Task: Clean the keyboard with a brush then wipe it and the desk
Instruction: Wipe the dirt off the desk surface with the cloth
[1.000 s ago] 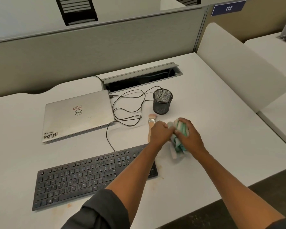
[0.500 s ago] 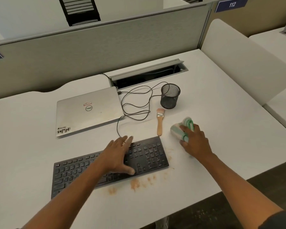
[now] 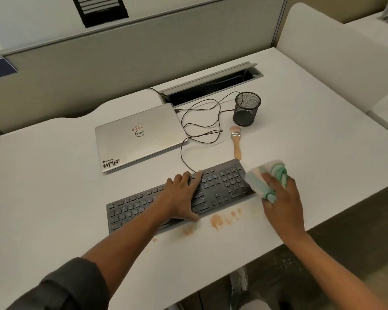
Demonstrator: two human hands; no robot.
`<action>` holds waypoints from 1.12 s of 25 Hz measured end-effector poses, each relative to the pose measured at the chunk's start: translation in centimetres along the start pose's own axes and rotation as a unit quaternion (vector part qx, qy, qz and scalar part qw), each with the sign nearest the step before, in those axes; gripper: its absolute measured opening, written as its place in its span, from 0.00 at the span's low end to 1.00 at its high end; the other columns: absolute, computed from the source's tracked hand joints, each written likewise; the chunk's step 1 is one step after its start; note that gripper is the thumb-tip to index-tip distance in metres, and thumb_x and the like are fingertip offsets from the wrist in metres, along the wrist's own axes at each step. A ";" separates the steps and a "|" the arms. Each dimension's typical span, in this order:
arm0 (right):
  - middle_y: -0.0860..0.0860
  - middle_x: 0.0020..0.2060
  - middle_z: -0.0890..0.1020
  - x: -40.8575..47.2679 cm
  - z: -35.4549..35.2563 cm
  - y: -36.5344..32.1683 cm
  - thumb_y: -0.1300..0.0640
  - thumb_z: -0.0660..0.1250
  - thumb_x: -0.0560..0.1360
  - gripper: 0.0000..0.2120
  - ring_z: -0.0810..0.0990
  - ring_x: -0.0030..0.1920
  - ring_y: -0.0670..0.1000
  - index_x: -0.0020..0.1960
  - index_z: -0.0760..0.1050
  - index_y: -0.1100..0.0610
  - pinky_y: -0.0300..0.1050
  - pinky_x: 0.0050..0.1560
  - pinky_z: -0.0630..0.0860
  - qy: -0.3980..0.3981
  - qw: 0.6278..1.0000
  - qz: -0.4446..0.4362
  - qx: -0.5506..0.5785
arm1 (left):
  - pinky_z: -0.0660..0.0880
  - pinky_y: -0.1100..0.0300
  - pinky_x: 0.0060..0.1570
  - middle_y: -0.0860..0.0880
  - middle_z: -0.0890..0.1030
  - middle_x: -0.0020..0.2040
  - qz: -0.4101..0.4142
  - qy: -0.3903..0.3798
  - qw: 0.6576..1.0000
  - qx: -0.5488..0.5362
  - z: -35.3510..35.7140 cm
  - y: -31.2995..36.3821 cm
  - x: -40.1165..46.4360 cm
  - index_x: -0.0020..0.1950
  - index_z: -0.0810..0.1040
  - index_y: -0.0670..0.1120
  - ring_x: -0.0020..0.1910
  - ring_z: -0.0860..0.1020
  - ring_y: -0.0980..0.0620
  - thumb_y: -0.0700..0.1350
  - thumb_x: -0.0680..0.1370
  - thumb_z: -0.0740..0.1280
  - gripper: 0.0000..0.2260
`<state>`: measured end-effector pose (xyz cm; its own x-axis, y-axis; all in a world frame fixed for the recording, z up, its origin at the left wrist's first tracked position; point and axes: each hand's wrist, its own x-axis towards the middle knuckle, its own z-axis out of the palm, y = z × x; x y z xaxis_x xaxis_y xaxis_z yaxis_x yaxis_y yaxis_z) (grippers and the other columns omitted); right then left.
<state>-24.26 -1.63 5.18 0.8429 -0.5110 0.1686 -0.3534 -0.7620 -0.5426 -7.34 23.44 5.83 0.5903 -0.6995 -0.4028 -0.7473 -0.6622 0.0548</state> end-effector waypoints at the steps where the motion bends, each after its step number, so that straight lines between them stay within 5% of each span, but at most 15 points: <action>1: 0.56 0.65 0.68 -3.7 0.4 -1.9 0.62 0.77 0.70 0.36 0.73 0.59 0.56 0.74 0.69 0.47 0.50 0.52 0.81 -0.016 1.000 -0.017 0.009 | 0.65 0.42 0.70 0.42 0.59 0.76 0.001 0.003 1.000 -0.001 -0.4 -0.3 0.1 0.82 0.36 0.52 0.71 0.63 0.39 0.72 0.64 0.71 0.61; 6: 0.55 0.70 0.69 -15.3 8.1 -15.5 0.56 0.77 0.65 0.35 0.75 0.55 0.55 0.70 0.71 0.44 0.47 0.48 0.77 -0.127 0.969 -0.206 0.056 | 0.67 0.39 0.67 0.39 0.59 0.77 0.006 0.026 1.000 -0.016 -4.2 -3.1 1.5 0.82 0.41 0.51 0.71 0.64 0.37 0.71 0.65 0.73 0.59; 11: 0.58 0.70 0.68 -17.7 18.3 -25.9 0.60 0.57 0.77 0.18 0.74 0.59 0.61 0.64 0.76 0.51 0.59 0.57 0.76 -0.175 0.940 -0.292 0.018 | 0.65 0.38 0.68 0.39 0.61 0.75 0.001 0.052 0.999 0.011 -6.7 -5.3 1.9 0.82 0.44 0.51 0.71 0.64 0.36 0.70 0.64 0.74 0.59; 16: 0.56 0.67 0.72 -11.6 17.6 -19.1 0.58 0.67 0.75 0.23 0.74 0.57 0.57 0.68 0.74 0.46 0.53 0.54 0.74 -0.010 0.987 -0.160 -0.029 | 0.67 0.38 0.67 0.39 0.60 0.75 0.005 0.062 0.998 0.025 -7.1 -7.2 1.0 0.82 0.44 0.52 0.71 0.64 0.36 0.71 0.64 0.74 0.59; 22: 0.60 0.69 0.71 -5.2 8.0 -5.6 0.64 0.72 0.73 0.25 0.73 0.55 0.61 0.68 0.76 0.50 0.54 0.51 0.74 0.061 0.988 0.071 -0.120 | 0.69 0.39 0.66 0.39 0.61 0.75 -0.008 0.063 0.998 0.018 -7.7 -6.8 1.0 0.82 0.44 0.53 0.72 0.64 0.37 0.70 0.64 0.74 0.58; 25: 0.60 0.69 0.71 -6.1 8.9 -8.8 0.65 0.72 0.72 0.27 0.73 0.56 0.60 0.69 0.76 0.50 0.54 0.52 0.75 0.092 0.992 -0.002 -0.086 | 0.68 0.39 0.68 0.39 0.60 0.76 -0.007 0.064 0.998 0.002 -8.1 -6.3 1.5 0.83 0.43 0.53 0.73 0.63 0.37 0.70 0.65 0.74 0.58; 28: 0.56 0.68 0.73 -9.3 14.1 -15.2 0.61 0.66 0.72 0.24 0.74 0.55 0.58 0.67 0.76 0.48 0.52 0.51 0.75 0.014 0.985 -0.159 -0.066 | 0.68 0.40 0.67 0.39 0.60 0.76 -0.012 0.072 0.997 -0.005 -8.5 -6.2 2.1 0.82 0.43 0.53 0.72 0.63 0.37 0.70 0.64 0.74 0.59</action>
<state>-20.97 20.34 0.23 0.9088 -0.2467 0.3364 -0.1237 -0.9296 -0.3473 1.10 23.82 12.44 0.6466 -0.7138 -0.2692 -0.7293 -0.6819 0.0561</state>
